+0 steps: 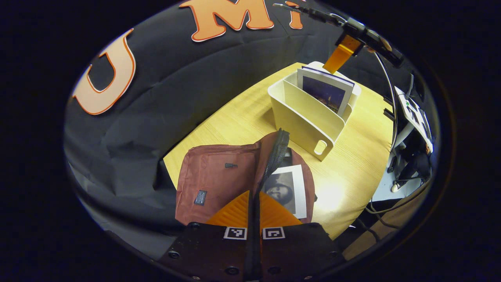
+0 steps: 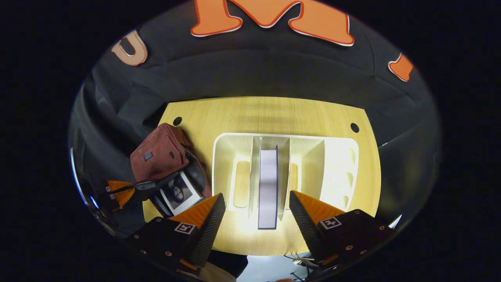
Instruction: Open the schoolbag, grab two books from the bookshelf and put them into the schoolbag.
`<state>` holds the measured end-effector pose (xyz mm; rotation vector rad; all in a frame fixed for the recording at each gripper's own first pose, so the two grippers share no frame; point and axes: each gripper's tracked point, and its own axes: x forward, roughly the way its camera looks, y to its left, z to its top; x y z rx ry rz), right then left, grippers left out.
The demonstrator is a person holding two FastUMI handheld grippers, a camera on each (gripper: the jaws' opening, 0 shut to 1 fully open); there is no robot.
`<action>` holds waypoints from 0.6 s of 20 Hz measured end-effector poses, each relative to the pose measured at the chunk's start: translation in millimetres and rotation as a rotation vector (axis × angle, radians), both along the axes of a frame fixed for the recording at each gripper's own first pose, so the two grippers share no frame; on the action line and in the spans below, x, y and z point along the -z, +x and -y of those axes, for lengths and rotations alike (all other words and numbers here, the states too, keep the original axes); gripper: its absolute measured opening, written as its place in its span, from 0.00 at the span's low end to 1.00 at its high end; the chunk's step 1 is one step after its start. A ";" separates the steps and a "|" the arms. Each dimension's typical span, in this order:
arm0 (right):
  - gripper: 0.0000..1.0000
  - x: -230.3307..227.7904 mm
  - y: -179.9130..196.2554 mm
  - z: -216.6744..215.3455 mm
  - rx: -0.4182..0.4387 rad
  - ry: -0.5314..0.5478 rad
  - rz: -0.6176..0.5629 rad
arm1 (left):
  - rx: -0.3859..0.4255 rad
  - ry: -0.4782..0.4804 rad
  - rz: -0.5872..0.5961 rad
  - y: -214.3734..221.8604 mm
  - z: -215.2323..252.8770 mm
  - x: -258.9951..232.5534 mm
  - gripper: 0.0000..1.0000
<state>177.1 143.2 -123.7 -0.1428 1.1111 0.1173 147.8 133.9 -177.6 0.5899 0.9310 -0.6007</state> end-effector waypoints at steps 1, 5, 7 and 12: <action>0.99 6.4 10.3 2.5 0.013 -0.011 -0.007 | -0.005 0.001 -0.003 0.8 -1.6 0.3 0.01; 0.99 37.2 21.7 19.2 0.029 -0.091 -0.092 | -0.014 -0.005 -0.019 -1.2 -3.4 5.6 0.01; 0.99 47.3 25.8 19.7 0.039 -0.096 -0.123 | -0.018 -0.005 -0.025 0.6 -3.4 8.7 0.01; 0.87 69.9 20.8 20.3 0.034 -0.116 -0.190 | -0.025 -0.003 -0.035 2.4 -7.8 12.0 0.01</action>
